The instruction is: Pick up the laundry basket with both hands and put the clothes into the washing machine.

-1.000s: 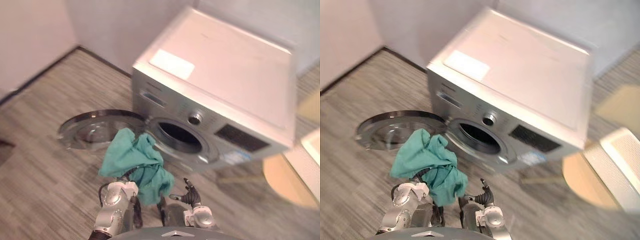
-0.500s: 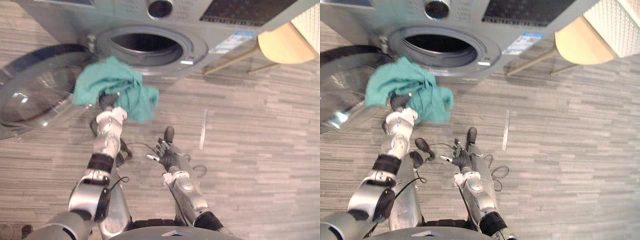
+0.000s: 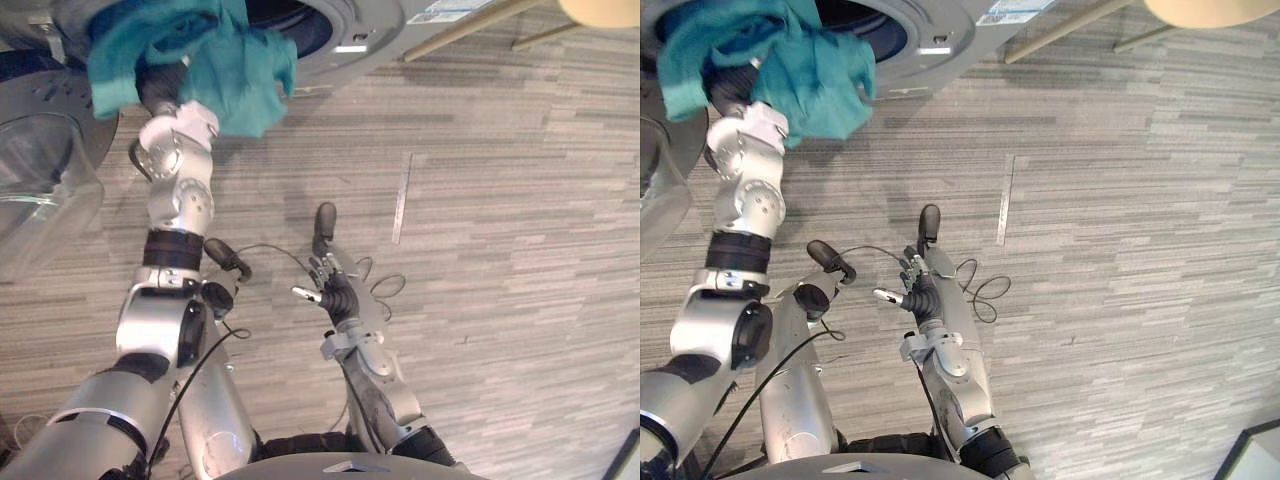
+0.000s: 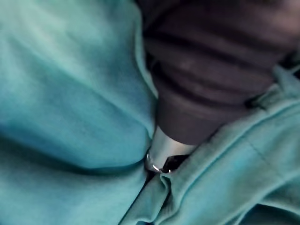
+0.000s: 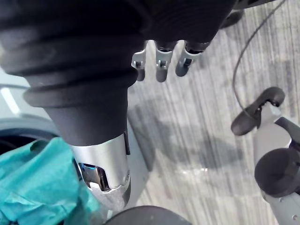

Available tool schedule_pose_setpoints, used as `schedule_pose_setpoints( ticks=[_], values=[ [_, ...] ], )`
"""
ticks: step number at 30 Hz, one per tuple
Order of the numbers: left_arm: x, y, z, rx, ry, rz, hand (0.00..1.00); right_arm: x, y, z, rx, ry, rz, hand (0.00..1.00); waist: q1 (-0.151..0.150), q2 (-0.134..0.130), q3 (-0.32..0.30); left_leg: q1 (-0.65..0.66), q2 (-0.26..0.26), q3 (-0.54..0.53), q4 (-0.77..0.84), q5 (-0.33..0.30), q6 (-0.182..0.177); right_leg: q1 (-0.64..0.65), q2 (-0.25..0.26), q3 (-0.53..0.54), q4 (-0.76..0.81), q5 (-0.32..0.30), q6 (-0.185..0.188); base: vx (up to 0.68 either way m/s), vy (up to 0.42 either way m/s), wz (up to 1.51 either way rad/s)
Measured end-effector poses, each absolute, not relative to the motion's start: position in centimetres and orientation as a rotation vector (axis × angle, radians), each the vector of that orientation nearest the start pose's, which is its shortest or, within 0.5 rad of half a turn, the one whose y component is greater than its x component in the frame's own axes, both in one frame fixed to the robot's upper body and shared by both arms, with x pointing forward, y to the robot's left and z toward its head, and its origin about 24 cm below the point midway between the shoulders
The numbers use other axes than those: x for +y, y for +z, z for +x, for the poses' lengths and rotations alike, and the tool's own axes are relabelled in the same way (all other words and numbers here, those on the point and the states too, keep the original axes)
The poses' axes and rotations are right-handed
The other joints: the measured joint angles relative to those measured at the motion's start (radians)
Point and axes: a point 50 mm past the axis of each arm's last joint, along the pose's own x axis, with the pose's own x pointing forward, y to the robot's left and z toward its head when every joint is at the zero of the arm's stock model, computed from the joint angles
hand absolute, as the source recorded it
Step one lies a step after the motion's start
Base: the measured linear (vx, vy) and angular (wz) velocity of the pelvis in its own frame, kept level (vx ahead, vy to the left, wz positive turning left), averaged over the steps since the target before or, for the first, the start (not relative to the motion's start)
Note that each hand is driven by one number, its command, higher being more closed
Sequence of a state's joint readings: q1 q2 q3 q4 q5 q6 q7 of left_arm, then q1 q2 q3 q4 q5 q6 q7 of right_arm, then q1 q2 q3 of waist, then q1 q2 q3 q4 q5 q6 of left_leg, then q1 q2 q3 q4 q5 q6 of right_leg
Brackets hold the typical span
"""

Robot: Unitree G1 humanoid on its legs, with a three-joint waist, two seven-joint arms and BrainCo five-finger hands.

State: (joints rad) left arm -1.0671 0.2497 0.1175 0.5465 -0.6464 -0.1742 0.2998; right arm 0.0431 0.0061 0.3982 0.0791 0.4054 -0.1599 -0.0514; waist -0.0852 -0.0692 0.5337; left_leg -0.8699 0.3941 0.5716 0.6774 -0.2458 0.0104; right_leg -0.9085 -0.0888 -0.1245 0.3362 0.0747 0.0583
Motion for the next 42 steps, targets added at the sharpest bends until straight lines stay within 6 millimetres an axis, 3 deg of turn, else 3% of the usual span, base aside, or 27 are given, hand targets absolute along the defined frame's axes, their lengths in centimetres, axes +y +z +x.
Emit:
schedule_pose_setpoints(
  ticks=[6,7,8,10,14,15,18,22,25,27,30,34,37,42],
  values=[
    [18.0,36.4,37.9,-0.742,0.128,-0.495,1.00,-7.4,2.8,22.2,0.033,0.241,0.467,0.00,-0.029,0.000,0.008,-0.063,0.000,0.005,-0.008,0.007,-0.002,-0.066,-0.001,-0.002,0.000,0.001,-0.002,0.00,-0.012,-0.02],
    [17.8,39.7,36.8,-0.816,0.109,-0.452,1.00,-7.8,3.2,22.0,0.011,0.224,0.501,0.00,-0.033,0.001,0.008,-0.077,-0.001,0.008,-0.017,0.013,-0.004,-0.082,-0.001,-0.004,-0.004,0.003,-0.003,0.00,-0.019,-0.04],
    [17.6,40.2,36.6,-0.829,0.104,-0.446,1.00,-7.9,3.2,22.0,0.008,0.219,0.506,0.00,-0.033,0.001,0.008,-0.078,-0.001,0.008,-0.019,0.014,-0.005,-0.084,-0.001,-0.005,-0.004,0.003,-0.003,0.01,-0.034,-0.01],
    [16.6,44.4,34.6,-0.941,0.060,-0.429,1.00,-9.0,3.5,21.9,-0.019,0.176,0.524,0.00,-0.036,0.001,0.009,-0.086,-0.002,0.017,-0.036,0.029,-0.015,-0.098,-0.004,-0.025,-0.002,0.003,-0.004,0.01,-0.036,0.07],
    [16.4,45.7,33.8,-0.974,0.069,-0.435,1.00,-10.4,3.6,22.2,-0.038,0.122,0.535,0.00,-0.049,0.003,0.010,-0.092,-0.004,0.067,-0.062,0.042,-0.016,-0.124,-0.013,-0.027,0.003,0.003,-0.004,0.01,-0.020,0.05],
    [16.2,46.7,33.2,-0.991,0.074,-0.449,0.00,-10.7,3.8,22.2,-0.048,0.110,0.540,0.00,-0.053,0.003,0.013,-0.102,-0.005,0.073,-0.067,0.042,-0.016,-0.135,-0.014,-0.028,0.004,0.003,-0.004,0.00,0.000,0.00],
    [15.9,49.4,31.2,-1.075,0.080,-0.458,0.00,-11.5,4.4,22.4,-0.084,0.073,0.541,0.00,-0.055,0.004,0.023,-0.110,-0.010,0.085,-0.073,0.042,-0.016,-0.148,-0.019,-0.029,0.003,0.001,-0.007,0.00,0.000,0.00],
    [15.7,49.8,31.7,-1.015,0.132,-0.375,0.00,-12.6,5.7,22.5,-0.146,0.044,0.580,0.00,-0.055,0.005,0.023,-0.110,-0.026,0.089,-0.095,0.047,-0.012,-0.155,-0.031,-0.042,0.003,0.001,-0.008,0.01,-0.008,0.06],
    [16.1,49.8,32.0,-1.015,0.292,-0.098,0.00,-13.5,5.8,22.4,-0.163,0.011,0.609,0.00,-0.056,0.006,0.024,-0.110,-0.035,0.089,-0.098,0.048,-0.010,-0.155,-0.038,-0.051,0.008,-0.010,-0.023,0.01,-0.012,0.07],
    [17.2,48.8,32.6,-0.990,0.476,0.184,0.00,-13.9,5.7,22.2,-0.168,0.015,0.601,0.00,-0.055,0.006,0.024,-0.101,-0.037,0.115,-0.108,0.064,0.016,-0.157,-0.043,-0.054,0.021,-0.012,-0.026,0.01,-0.016,0.12],
    [17.8,47.5,33.8,-0.903,0.560,0.433,0.00,-14.7,5.8,21.9,-0.191,-0.008,0.591,0.00,-0.048,0.006,0.023,-0.089,-0.038,0.119,-0.124,0.071,0.020,-0.153,-0.042,-0.056,0.026,-0.012,-0.026,0.00,-0.028,0.06],
    [17.8,47.1,34.0,-0.868,0.620,0.715,0.00,-16.1,5.1,20.1,-0.177,-0.017,0.548,0.00,-0.047,0.007,0.022,-0.083,-0.035,0.116,-0.130,0.074,0.019,-0.135,-0.037,-0.061,0.002,-0.011,-0.027,-0.01,-0.037,0.01],
    [18.7,46.0,34.5,-0.835,0.661,0.811,0.00,-16.4,4.1,18.9,-0.133,-0.029,0.563,0.00,-0.044,0.009,0.021,-0.066,-0.036,0.116,-0.144,0.079,0.017,-0.101,-0.026,-0.063,-0.049,0.004,-0.031,-0.01,-0.037,-0.03],
    [19.9,44.9,34.6,-0.826,0.687,0.737,0.00,-15.6,3.9,18.9,-0.123,0.001,0.574,0.00,-0.038,0.011,0.020,-0.051,-0.035,0.112,-0.158,0.089,0.011,-0.085,-0.020,-0.075,-0.058,0.020,-0.033,-0.02,-0.041,-0.02]
  ],
)
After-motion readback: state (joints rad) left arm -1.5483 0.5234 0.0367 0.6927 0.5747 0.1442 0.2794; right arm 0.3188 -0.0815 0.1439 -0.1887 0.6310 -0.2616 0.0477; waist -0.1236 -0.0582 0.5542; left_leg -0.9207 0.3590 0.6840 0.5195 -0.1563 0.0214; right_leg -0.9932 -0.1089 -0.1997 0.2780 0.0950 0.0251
